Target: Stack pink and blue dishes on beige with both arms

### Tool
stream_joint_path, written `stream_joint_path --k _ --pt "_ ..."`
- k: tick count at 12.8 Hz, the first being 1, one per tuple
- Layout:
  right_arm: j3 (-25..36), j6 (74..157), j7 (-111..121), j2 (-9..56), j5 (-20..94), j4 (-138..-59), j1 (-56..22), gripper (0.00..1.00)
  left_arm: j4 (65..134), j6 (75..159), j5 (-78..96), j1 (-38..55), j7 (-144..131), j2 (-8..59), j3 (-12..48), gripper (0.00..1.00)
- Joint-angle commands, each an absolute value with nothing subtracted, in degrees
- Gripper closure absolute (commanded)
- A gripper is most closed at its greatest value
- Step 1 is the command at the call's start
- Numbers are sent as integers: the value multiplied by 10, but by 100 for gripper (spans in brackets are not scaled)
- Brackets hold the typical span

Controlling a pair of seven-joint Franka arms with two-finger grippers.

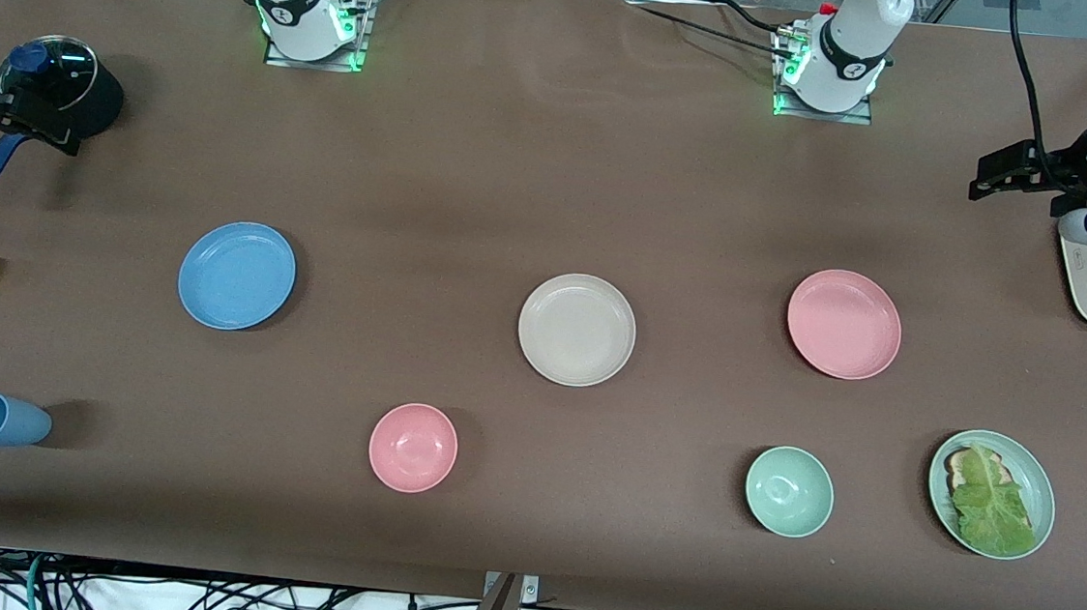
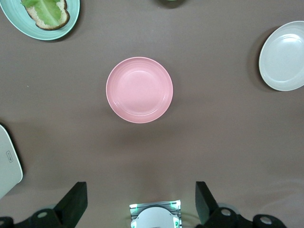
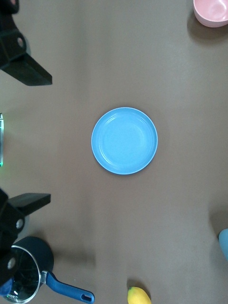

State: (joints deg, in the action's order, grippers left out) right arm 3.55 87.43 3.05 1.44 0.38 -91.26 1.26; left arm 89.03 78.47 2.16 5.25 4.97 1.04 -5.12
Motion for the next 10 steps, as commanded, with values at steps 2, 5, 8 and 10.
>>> stream_joint_path --k 2,5,8,10 --pt "40 875 29 12 4 -908 10 0 892 789 11 51 62 4 -48 0" --pt "40 871 31 12 5 -908 10 0 891 789 12 51 62 4 -48 0" --pt "40 870 33 12 4 -908 10 0 889 789 11 51 62 5 -48 0" --pt "40 870 28 12 4 -908 10 0 887 789 12 51 62 7 -48 0"
